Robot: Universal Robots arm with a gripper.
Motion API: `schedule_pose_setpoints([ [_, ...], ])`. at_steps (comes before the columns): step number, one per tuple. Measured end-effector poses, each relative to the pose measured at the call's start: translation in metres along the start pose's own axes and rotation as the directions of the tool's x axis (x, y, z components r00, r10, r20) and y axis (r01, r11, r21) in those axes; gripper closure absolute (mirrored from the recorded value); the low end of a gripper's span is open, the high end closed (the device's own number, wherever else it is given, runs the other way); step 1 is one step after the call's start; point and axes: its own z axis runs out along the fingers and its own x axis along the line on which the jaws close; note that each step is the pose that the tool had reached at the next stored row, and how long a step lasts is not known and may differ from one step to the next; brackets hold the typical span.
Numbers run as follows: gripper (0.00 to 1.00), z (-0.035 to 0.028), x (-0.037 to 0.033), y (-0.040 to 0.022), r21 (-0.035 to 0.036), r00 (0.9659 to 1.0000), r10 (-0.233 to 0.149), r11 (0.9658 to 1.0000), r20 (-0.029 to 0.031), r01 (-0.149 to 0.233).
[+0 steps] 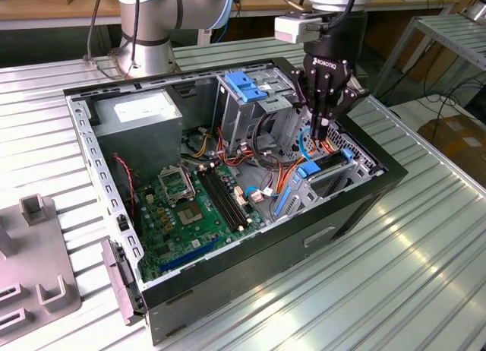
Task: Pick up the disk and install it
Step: 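Insert the second disk wire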
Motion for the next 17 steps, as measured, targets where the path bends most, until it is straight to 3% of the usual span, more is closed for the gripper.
schedule_pose_setpoints([
  [4,0.84,0.0050,0.0100,0.0004,0.0001,0.9999,0.000,1.0000,0.0119,0.000],
  [6,0.84,0.0072,0.0143,0.0005,0.0002,0.9998,0.001,1.0000,0.0212,-0.001],
  [7,0.84,0.0086,0.0170,0.0005,0.0003,0.9995,0.001,1.0000,0.0321,-0.001],
  [8,0.84,0.0094,0.0184,0.0006,0.0004,0.9992,0.001,1.0000,0.0390,-0.001],
  [9,0.84,0.0110,0.0218,0.0007,0.0005,0.9985,0.002,1.0000,0.0542,-0.002],
  [11,0.84,0.0129,0.0256,0.0008,0.0007,0.9972,0.002,1.0000,0.0741,-0.003],
  [12,0.84,0.0145,0.0286,0.0009,0.0009,0.9958,0.003,1.0000,0.0916,-0.003],
  [15,0.84,0.0170,0.0334,0.0010,0.0011,0.9929,0.004,1.0000,0.1189,-0.004],
  [16,0.84,0.0184,0.0359,0.0011,0.0012,0.9912,0.004,1.0000,0.1323,-0.005],
  [17,0.84,0.0195,0.0378,0.0012,0.0013,0.9902,0.005,1.0000,0.1397,-0.005],
])
